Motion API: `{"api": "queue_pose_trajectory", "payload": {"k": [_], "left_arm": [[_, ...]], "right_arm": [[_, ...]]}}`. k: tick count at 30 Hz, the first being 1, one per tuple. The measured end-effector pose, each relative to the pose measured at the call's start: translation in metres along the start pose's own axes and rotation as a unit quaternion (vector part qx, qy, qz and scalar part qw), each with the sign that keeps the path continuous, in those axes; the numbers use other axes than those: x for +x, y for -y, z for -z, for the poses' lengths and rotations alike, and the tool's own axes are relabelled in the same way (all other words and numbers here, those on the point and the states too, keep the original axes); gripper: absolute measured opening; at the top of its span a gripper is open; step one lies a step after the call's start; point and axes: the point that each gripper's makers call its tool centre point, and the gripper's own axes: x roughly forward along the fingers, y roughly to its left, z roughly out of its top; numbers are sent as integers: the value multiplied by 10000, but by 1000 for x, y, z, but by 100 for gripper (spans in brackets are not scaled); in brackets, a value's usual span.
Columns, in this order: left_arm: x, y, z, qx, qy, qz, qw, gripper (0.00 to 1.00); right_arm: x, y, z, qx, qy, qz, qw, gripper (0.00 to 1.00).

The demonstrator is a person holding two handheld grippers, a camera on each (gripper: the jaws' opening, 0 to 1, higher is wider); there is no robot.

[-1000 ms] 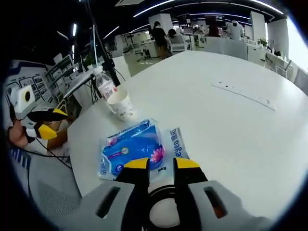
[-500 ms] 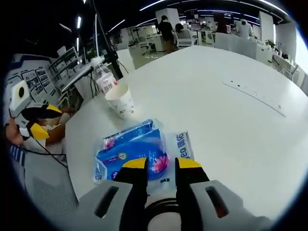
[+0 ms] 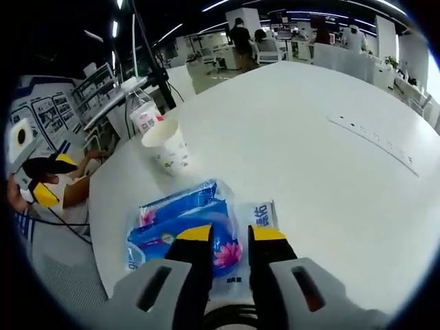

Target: Arrange the tabletop items into an orderly group along one side of the table until the central work area is clear of visible clutter.

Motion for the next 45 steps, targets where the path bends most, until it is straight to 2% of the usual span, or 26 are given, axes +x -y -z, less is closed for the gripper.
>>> {"api": "queue_pose_trajectory", "payload": {"k": [9,12,14,17,21,34,45], "left_arm": [[-4,-6,-2,-29,-2,-81,10000,40],[-4,-7,-3,-27,7,-99,9999,40],[-4,-8,-3,-33,13,-106,9999,40],[-4,-8,-4,-28,20,-107,9999,40],[-4,-7,-5,-20,23,-94,10000,40],[-1,5,-13,90,73,18,9999,40],[-3,12,-14,120,112,73,9998,40]], "right_arm": [[15,4,-2,-36,-109,-35,9999,12],[16,5,-2,-58,-124,-21,9999,8],[16,5,-1,-63,-190,-43,9998,2],[13,5,-3,-48,-137,-77,9999,0],[7,7,-3,-100,-131,-65,9998,0],[-24,28,-3,207,105,160,9996,0],[-54,41,-2,379,304,414,9980,0]]}}
